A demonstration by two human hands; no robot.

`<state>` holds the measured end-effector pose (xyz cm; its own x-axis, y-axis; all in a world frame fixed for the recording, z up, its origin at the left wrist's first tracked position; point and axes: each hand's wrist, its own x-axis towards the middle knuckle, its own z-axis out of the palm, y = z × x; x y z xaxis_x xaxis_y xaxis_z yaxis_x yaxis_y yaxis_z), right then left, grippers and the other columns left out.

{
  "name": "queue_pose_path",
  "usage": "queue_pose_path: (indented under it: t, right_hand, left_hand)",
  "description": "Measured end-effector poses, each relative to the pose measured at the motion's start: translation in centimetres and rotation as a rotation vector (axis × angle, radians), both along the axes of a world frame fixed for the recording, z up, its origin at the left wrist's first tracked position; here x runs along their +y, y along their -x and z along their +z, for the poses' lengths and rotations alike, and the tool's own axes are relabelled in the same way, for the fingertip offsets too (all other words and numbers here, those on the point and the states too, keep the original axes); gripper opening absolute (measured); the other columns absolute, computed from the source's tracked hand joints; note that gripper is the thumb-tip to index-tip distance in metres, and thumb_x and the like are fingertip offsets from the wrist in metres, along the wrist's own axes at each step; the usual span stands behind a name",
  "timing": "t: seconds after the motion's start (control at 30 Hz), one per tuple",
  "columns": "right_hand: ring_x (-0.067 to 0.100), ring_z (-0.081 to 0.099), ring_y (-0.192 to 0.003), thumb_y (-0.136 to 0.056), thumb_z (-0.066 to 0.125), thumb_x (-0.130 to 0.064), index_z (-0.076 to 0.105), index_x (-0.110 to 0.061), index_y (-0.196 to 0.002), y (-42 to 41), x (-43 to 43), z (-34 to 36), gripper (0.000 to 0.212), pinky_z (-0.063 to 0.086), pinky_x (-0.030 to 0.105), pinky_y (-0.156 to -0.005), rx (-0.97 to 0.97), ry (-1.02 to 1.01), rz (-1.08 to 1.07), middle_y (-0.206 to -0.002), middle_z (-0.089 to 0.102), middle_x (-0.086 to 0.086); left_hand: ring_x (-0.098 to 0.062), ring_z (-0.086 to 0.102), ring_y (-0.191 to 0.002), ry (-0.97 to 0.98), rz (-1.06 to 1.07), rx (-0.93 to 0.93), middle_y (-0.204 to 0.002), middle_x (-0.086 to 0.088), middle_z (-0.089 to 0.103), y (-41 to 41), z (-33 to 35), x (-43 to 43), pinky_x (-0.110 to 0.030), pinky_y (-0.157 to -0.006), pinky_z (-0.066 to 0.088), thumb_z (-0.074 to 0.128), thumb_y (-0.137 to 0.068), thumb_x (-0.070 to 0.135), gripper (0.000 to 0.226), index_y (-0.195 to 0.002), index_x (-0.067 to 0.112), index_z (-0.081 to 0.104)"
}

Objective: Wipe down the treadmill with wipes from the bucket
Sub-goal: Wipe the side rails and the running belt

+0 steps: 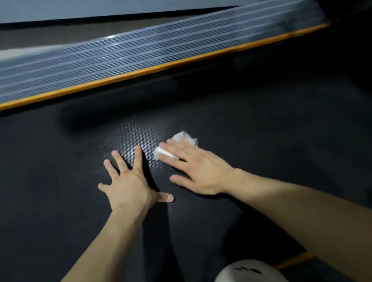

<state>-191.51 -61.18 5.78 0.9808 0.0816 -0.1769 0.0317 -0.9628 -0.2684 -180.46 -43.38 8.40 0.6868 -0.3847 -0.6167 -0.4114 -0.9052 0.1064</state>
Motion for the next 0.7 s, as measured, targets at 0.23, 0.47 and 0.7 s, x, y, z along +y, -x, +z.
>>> queue_pose_path:
  t: [0.23,0.47,0.7]
  right_hand:
    - [0.027,0.026,-0.159,-0.111,0.040,-0.046,0.030,-0.029,-0.166,4.8,-10.3,2.4,0.059,0.047,0.053,-0.115,-0.068,0.219,-0.843,-0.175,0.020,0.004]
    - [0.028,0.025,-0.159,-0.106,0.051,-0.046,0.040,-0.025,-0.162,4.1,0.7,0.9,0.061,0.029,0.048,-0.128,-0.075,-0.032,-0.408,-0.174,0.023,0.003]
    - [0.025,0.036,-0.151,-0.108,0.053,-0.034,0.043,-0.026,-0.161,7.9,-4.2,2.1,0.054,0.050,0.046,-0.113,-0.145,0.089,-0.541,-0.169,0.024,-0.005]
  left_hand:
    - [-0.042,-0.014,-0.163,0.003,-0.024,0.003,-0.175,-0.014,-0.025,0.0,0.0,0.2,-0.076,-0.119,0.029,0.083,-0.034,0.094,0.176,-0.161,0.045,-0.030]
    - [-0.039,-0.015,-0.164,0.014,-0.007,-0.014,-0.176,-0.010,-0.025,-0.2,-0.8,0.2,-0.076,-0.120,0.028,0.084,-0.032,0.093,0.176,-0.159,0.049,-0.031]
    - [-0.037,-0.016,-0.164,0.001,0.002,-0.004,-0.176,-0.007,-0.027,-0.1,-0.3,0.1,-0.075,-0.121,0.027,0.084,-0.029,0.093,0.177,-0.158,0.053,-0.029]
